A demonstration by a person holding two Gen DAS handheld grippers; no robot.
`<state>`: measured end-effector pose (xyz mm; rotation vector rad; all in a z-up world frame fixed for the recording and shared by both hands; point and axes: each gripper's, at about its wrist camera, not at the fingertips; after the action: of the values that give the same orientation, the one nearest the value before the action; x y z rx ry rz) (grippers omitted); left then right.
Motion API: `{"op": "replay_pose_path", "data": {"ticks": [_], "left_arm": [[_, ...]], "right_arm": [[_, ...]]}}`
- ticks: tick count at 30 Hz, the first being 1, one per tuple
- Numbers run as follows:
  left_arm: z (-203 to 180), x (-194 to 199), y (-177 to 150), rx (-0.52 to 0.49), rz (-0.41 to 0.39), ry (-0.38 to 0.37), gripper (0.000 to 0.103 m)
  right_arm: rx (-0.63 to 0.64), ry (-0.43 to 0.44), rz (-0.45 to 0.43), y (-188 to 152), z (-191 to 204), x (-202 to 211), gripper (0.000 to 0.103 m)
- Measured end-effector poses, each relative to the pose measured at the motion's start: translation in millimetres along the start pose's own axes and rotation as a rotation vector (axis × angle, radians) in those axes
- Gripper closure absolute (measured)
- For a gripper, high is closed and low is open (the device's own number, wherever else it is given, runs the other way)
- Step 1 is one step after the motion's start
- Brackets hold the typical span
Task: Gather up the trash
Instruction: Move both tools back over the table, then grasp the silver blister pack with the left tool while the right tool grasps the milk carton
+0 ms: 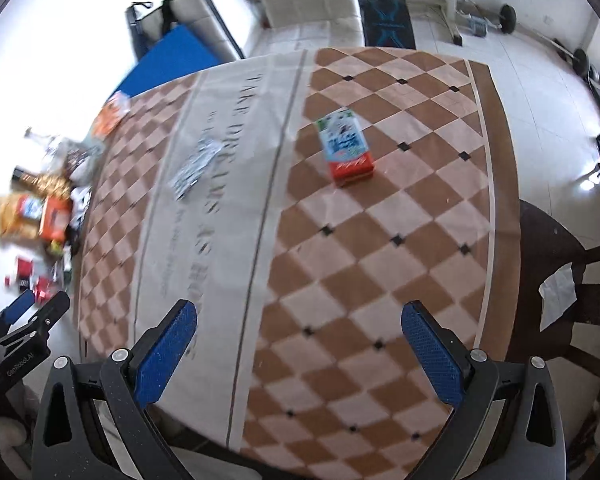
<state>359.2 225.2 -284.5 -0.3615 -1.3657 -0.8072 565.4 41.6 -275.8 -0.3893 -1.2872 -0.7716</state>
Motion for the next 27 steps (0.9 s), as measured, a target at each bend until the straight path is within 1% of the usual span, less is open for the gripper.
{"op": "replay_pose_path", "data": {"ticks": [1, 5, 9, 11, 13, 16, 18, 22, 24, 25, 26, 27], "left_arm": [[-4.6, -17.3, 17.2, -0.04, 0.021, 0.014, 0.003], [-20.4, -78.6, 66.1, -0.163, 0.098, -0.012, 0.004], [-37.1, -125.8, 94.1, -0.26, 0.165, -0.039, 0.004], [-45.2, -147.2, 102.1, -0.299, 0.206, -0.076, 0.004], [-49.5, -162.9, 106.2, -0.314, 0.239, -0.104, 0.004], [-51.9, -176.2, 108.7, -0.32, 0.262, -0.116, 0.003], [-48.9, -177.6, 113.1, -0.301, 0.26, -0.15, 0.004], [-47.6, -177.0, 120.9, -0.292, 0.255, -0.174, 0.007], [-50.2, -173.5, 121.4, -0.308, 0.253, -0.199, 0.016], [-50.0, -171.6, 122.8, -0.303, 0.26, -0.239, 0.03], [-50.5, -169.1, 123.2, -0.296, 0.262, -0.248, 0.039], [-46.4, -165.9, 127.6, -0.293, 0.257, -0.244, 0.041]], "right_arm": [[-0.011, -0.005, 0.018, 18.4, -4.2, -13.9, 0.0], [-0.024, -0.043, 0.066, 68.9, -12.6, -59.0, 0.0], [-0.04, -0.073, 0.113, 106.0, -21.3, -100.1, 0.0], [-0.047, -0.082, 0.137, 118.1, -25.1, -117.1, 0.0], [-0.053, -0.089, 0.157, 126.1, -26.9, -131.3, 0.0], [-0.052, -0.101, 0.185, 134.1, -27.7, -150.4, 0.0], [-0.047, -0.104, 0.198, 138.0, -27.7, -159.6, 0.0], [-0.033, -0.103, 0.221, 144.7, -22.8, -174.2, 0.0], [-0.022, -0.105, 0.228, 146.6, -19.7, -179.3, 0.002], [-0.012, -0.11, 0.23, 148.2, -17.4, -182.7, 0.004], [-0.002, -0.122, 0.228, 149.4, -14.7, -184.9, 0.005], [0.01, -0.128, 0.223, 150.5, -11.7, -186.2, 0.007]]}}
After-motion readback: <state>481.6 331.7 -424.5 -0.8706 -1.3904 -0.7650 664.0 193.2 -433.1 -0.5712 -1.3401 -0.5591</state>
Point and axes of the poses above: each gripper's, at about its wrist camera, not at the fingertips, and x roughly against the way its jaws point, z to its left, y to its top, and after that the axes turned 3 degrees about -x, right-handed
